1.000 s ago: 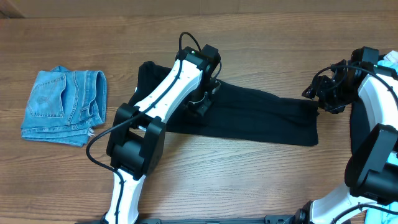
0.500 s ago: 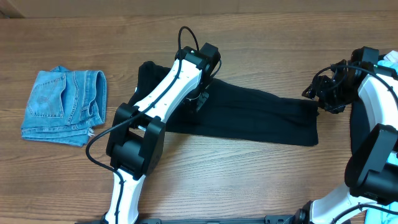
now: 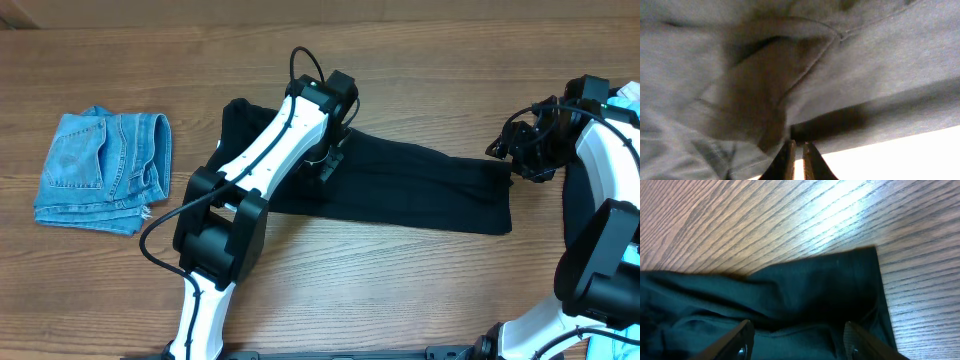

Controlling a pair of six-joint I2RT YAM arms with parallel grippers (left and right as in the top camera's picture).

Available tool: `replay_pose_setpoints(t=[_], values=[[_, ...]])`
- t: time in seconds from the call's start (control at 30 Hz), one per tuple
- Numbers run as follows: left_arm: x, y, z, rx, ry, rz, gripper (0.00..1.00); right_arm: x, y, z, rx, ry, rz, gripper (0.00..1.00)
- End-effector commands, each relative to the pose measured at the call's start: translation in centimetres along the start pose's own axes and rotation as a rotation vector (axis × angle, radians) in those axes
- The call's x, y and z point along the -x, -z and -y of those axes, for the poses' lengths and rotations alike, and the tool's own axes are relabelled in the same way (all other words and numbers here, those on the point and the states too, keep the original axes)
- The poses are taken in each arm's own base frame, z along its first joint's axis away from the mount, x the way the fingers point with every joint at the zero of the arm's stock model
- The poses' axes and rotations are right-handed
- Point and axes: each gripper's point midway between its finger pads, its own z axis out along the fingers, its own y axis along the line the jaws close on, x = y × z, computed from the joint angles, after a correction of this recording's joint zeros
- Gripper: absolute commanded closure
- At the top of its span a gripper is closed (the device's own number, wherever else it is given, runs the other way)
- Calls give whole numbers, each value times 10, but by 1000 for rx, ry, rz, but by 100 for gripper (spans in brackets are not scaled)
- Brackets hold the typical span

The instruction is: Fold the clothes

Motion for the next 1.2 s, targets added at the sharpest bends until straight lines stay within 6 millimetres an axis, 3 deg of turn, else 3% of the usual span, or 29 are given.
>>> replay_pose_setpoints(t=[0.0, 0.03, 0.13, 0.27, 0.57, 0.63, 0.73, 0.77, 0.83, 0.9, 1.1, 1.17], values=[[16, 37, -23, 134, -37, 114, 51, 4, 12, -4, 10, 9, 39, 38], [19, 35, -25, 133, -68, 121, 42, 4, 12, -4, 11, 9, 39, 39], [20, 22, -31, 132, -106, 106, 34, 4, 12, -4, 11, 9, 39, 39], [15, 8, -34, 81, -107, 75, 37, 4, 12, -3, 10, 8, 36, 39], [1, -7, -6, -81, -251, 38, 37, 3, 12, -3, 10, 7, 32, 39], [-4, -11, -4, -85, -257, 19, 43, 3, 12, -3, 10, 7, 32, 39], [-5, -11, -4, -85, -256, 16, 60, 3, 12, -3, 10, 7, 32, 39], [-5, -11, -4, -86, -256, 18, 78, 3, 12, -3, 10, 6, 32, 39], [-4, -10, -3, -86, -239, 19, 95, 2, 12, -3, 10, 6, 31, 40], [-5, -6, 8, -107, -217, 15, 96, 2, 12, -3, 9, 6, 31, 40], [-9, 16, 72, -300, -291, 22, 96, 2, 12, -3, 9, 6, 31, 40], [-10, 17, 81, -303, -312, 20, 96, 2, 12, -3, 9, 5, 29, 40]])
